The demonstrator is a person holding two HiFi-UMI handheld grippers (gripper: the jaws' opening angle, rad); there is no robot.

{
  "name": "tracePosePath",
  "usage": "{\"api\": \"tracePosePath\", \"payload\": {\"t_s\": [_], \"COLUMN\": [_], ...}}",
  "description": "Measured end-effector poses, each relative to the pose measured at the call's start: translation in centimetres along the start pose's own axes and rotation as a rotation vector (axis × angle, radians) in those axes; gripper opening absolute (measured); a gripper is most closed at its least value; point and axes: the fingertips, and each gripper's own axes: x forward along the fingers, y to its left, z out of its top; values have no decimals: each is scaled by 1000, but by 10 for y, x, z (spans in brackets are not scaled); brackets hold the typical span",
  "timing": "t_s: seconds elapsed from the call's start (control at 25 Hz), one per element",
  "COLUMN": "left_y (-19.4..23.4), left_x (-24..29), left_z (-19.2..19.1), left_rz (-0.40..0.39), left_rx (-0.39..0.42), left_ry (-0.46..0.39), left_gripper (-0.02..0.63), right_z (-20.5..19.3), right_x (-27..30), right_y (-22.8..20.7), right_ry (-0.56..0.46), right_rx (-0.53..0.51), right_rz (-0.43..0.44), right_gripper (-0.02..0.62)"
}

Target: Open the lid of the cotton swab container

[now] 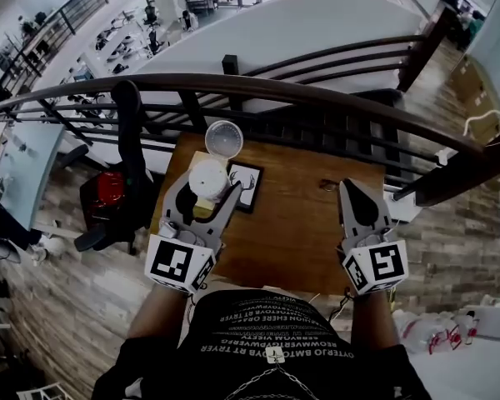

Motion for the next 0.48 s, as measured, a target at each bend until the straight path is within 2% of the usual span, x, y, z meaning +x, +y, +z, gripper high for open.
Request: {"api": "tracePosePath", "payload": {"t_s": [0.48], "left_y": [4], "left_x": [-30], "left_z": [-7], "left_rz": [-38], "left_rx": [-38], "left_ry": [-7], "left_gripper": [272], "right_z": [-8], "right_x": [8], "right_y": [42], "right_ry": [16], "right_rx": [55], "right_rz": [70], "right_gripper": [14]}}
